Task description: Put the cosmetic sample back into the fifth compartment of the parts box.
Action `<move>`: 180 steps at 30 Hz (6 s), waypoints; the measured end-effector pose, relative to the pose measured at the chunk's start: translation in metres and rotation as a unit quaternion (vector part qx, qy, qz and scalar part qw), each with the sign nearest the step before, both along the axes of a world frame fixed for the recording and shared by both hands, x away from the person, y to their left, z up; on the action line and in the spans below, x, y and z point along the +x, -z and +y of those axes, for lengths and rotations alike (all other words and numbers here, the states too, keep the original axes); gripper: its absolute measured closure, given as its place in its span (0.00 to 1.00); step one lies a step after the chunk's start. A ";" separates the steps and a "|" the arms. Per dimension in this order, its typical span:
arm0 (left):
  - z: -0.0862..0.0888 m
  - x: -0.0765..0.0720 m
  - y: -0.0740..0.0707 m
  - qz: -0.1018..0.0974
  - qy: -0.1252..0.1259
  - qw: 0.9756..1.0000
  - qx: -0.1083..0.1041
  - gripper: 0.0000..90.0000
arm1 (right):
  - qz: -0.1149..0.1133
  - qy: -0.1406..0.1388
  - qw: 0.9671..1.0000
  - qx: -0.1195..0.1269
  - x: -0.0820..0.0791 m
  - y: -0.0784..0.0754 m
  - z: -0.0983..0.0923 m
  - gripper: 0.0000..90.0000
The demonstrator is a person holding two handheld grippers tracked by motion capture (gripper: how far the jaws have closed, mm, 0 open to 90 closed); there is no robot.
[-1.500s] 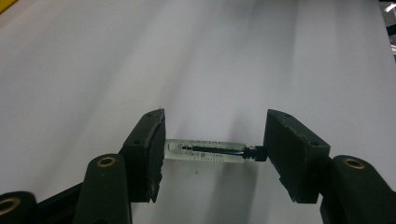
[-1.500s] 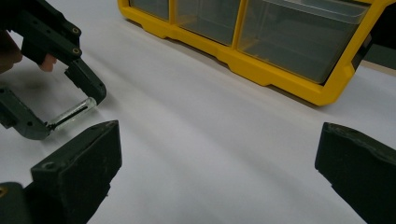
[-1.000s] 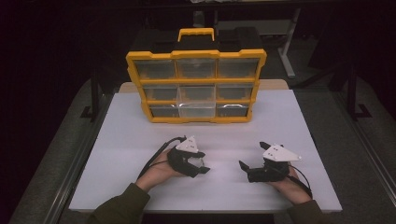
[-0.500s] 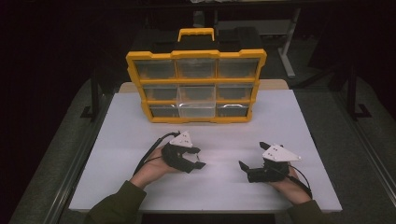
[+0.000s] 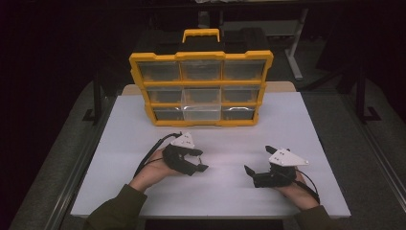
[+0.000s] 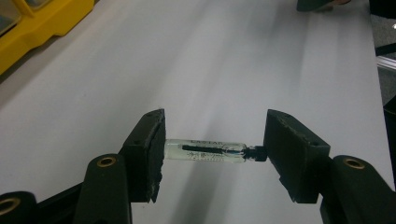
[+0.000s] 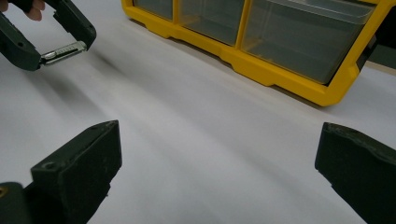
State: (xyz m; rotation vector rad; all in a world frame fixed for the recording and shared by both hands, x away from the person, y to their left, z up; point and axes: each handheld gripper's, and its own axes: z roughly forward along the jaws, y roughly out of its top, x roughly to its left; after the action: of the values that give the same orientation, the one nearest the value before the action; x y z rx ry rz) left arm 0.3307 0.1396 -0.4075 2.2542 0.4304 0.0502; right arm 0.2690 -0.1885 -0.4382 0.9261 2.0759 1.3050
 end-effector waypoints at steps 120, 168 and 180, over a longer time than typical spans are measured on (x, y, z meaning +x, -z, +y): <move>0.003 0.107 -0.147 -0.051 -0.092 0.994 -0.016 0.44 | 0.015 0.010 1.000 0.009 -0.002 0.000 0.001 0.00; 0.000 0.076 -0.147 -0.003 -0.045 0.999 -0.027 1.00 | 0.013 0.011 1.000 0.004 -0.002 0.000 0.000 0.00; -0.001 0.073 -0.129 0.003 -0.047 0.999 -0.014 1.00 | 0.016 0.011 1.000 0.000 -0.002 0.000 0.001 0.00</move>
State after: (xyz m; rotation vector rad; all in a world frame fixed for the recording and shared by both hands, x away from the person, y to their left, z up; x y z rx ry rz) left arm 0.4039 0.1387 -0.2782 2.2051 0.5377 0.0853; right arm 0.2669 -0.1875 -0.4387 0.9716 2.0837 1.2881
